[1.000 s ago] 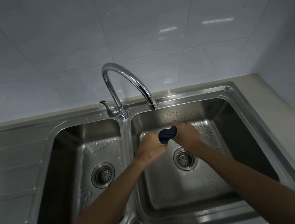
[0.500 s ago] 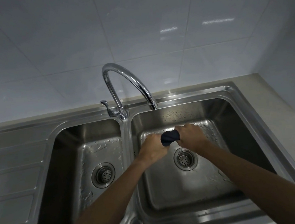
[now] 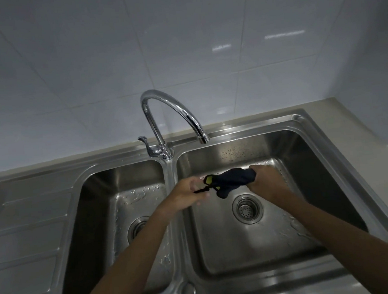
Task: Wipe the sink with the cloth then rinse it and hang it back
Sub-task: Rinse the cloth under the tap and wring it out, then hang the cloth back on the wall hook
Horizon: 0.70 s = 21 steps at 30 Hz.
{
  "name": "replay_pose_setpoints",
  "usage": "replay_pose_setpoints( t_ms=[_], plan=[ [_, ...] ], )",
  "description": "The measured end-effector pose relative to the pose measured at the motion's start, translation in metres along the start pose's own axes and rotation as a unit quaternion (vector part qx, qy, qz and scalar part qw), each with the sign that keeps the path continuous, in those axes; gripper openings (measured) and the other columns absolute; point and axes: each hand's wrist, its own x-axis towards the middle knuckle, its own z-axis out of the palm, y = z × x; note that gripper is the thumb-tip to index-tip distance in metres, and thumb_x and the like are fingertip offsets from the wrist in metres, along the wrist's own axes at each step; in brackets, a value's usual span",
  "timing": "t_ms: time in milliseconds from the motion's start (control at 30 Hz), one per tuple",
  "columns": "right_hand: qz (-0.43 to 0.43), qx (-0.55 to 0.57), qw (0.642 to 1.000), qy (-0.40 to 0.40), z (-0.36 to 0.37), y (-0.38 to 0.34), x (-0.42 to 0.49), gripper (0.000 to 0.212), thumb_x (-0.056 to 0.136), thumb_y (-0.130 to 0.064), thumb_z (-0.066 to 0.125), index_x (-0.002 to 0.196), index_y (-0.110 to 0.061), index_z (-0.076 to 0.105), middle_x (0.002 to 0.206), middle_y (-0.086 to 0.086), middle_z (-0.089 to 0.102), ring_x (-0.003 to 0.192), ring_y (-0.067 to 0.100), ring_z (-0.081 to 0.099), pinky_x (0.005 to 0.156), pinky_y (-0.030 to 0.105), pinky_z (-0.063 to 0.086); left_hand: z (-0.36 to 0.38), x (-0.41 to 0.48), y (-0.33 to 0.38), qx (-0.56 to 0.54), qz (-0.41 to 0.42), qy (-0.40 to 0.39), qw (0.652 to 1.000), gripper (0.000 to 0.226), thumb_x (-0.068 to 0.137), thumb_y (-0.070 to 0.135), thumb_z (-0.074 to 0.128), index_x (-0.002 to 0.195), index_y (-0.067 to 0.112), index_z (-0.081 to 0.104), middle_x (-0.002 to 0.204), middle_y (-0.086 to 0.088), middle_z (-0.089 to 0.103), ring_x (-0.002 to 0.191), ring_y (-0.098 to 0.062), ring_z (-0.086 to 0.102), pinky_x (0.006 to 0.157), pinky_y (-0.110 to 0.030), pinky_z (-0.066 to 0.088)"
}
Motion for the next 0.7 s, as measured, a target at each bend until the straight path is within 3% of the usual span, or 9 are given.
replay_pose_setpoints(
  t_ms=[67, 200, 367, 467, 567, 700],
  plan=[
    [0.021, 0.034, 0.999, 0.019, -0.003, 0.000, -0.006, 0.010, 0.078, -0.014, 0.058, 0.071, -0.015, 0.052, 0.068, 0.000, 0.057, 0.067, 0.019, 0.057, 0.051, 0.023, 0.033, -0.004, -0.004, 0.002, -0.022, 0.003, 0.033, 0.999, 0.021, 0.087, 0.010, 0.065, 0.107, 0.006, 0.064, 0.072, 0.000, 0.064, 0.052, -0.004, 0.057, 0.061, -0.016, 0.049],
    [0.033, 0.079, 0.995, 0.054, -0.005, -0.002, -0.021, 0.022, 0.077, -0.020, 0.065, 0.063, -0.019, 0.048, 0.065, 0.002, 0.057, 0.064, 0.020, 0.055, 0.049, 0.023, 0.031, -0.007, -0.018, 0.010, -0.044, 0.061, 0.081, 0.994, 0.008, 0.088, 0.009, 0.063, 0.092, 0.010, 0.070, 0.071, -0.009, 0.067, 0.052, -0.003, 0.059, 0.075, -0.032, 0.052],
    [0.049, 0.070, 0.996, 0.027, -0.007, -0.003, -0.038, 0.024, 0.077, -0.030, 0.071, 0.076, -0.013, 0.054, 0.073, 0.003, 0.057, 0.069, 0.019, 0.054, 0.052, 0.023, 0.033, -0.004, -0.031, 0.029, -0.112, 0.110, 0.119, 0.980, 0.029, 0.089, 0.001, 0.054, 0.082, 0.024, 0.070, 0.077, -0.010, 0.070, 0.062, -0.010, 0.061, 0.071, -0.029, 0.049],
    [0.047, 0.056, 0.997, -0.033, -0.005, 0.002, -0.049, 0.041, 0.072, -0.037, 0.077, 0.097, -0.012, 0.057, 0.086, -0.002, 0.058, 0.082, 0.017, 0.058, 0.064, 0.024, 0.038, 0.001, -0.044, 0.046, -0.072, 0.162, 0.135, 0.975, 0.023, 0.089, 0.002, 0.056, 0.088, 0.018, 0.072, 0.083, -0.006, 0.071, 0.072, -0.011, 0.065, 0.074, -0.025, 0.053],
    [-0.018, 0.178, 0.980, -0.083, -0.010, 0.002, -0.063, 0.046, 0.075, -0.032, 0.078, 0.110, -0.019, 0.051, 0.091, -0.010, 0.058, 0.070, 0.001, 0.060, 0.053, 0.010, 0.042, 0.006, -0.050, 0.064, 0.001, 0.250, 0.180, 0.951, 0.015, 0.088, 0.005, 0.060, 0.095, 0.009, 0.073, 0.090, 0.001, 0.069, 0.082, -0.012, 0.065, 0.079, -0.019, 0.053],
    [-0.072, 0.270, 0.954, -0.109, -0.018, 0.008, -0.073, 0.033, 0.087, -0.024, 0.066, 0.116, -0.021, 0.049, 0.089, -0.007, 0.061, 0.062, -0.009, 0.062, 0.048, 0.008, 0.044, 0.013, -0.051, 0.091, 0.121, 0.327, 0.228, 0.909, 0.017, 0.092, 0.010, 0.057, 0.101, 0.009, 0.071, 0.095, 0.002, 0.067, 0.081, -0.004, 0.055, 0.075, -0.008, 0.042]
  ],
)
